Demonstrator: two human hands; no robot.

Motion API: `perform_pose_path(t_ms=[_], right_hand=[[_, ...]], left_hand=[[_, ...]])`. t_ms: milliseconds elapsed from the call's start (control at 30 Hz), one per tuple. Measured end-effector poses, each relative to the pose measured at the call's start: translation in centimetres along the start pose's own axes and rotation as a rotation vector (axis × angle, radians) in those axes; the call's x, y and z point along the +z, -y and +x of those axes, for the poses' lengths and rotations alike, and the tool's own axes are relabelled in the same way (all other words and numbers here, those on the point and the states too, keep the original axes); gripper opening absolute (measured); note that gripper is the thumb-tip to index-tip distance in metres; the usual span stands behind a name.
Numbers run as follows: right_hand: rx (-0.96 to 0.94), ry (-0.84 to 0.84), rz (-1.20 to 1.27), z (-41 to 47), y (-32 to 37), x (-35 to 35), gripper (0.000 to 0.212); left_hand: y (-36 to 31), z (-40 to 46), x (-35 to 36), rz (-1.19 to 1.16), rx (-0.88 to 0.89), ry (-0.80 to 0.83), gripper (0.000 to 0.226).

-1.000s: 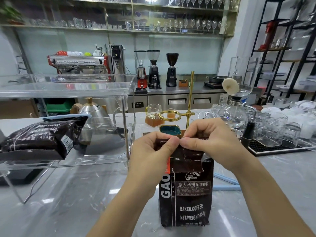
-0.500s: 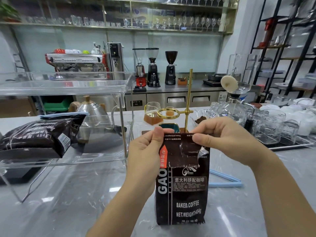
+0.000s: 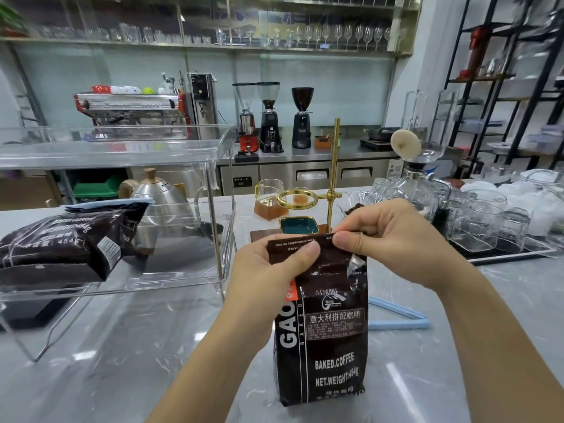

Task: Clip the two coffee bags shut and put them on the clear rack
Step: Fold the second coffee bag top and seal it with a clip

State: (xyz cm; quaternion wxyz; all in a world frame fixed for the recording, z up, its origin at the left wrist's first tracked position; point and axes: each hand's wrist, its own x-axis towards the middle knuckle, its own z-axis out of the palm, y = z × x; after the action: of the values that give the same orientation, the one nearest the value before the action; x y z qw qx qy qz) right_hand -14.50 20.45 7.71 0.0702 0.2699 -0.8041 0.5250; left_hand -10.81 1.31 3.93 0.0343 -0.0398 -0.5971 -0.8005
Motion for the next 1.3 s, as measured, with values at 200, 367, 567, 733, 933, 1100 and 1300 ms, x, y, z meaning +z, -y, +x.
perform_pose_path(t_ms=[200,367,567,733,933,1100,1300], right_hand=[[0.013,0.062,0.063,-0.34,0.25,-0.66,0.022],[0.018,-0.007,0.009,-0.06,-0.02,-0.26,0.010],[0.024,-0.029,0.005,-0.04,0.02,-0.17,0.016],[0.041,-0.014,0.022,-0.24,0.36,-0.28,0.006],[0.013,-0.004,0.029,-0.31,0.29,-0.25,0.005],[-0.006,0.016,0.081,-0.44,0.46,-0.19,0.025],[-0.026,0.032,0.085,-0.55,0.31,-0.51,0.017]], left_hand=[[-0.12,0.22,-0.29,0.002,0.010,0.028,0.011],[-0.16,0.17,-0.26,0.013,-0.005,0.022,0.025],[-0.26,-0.01,-0.38,0.055,-0.065,0.027,0.020],[-0.20,-0.01,-0.41,0.079,-0.078,0.051,0.008],[-0.14,-0.07,-0.49,0.145,-0.030,0.068,0.015],[0.10,-0.10,-0.44,0.114,-0.022,0.073,0.024],[0.08,-0.10,-0.51,0.126,0.007,0.087,0.039]])
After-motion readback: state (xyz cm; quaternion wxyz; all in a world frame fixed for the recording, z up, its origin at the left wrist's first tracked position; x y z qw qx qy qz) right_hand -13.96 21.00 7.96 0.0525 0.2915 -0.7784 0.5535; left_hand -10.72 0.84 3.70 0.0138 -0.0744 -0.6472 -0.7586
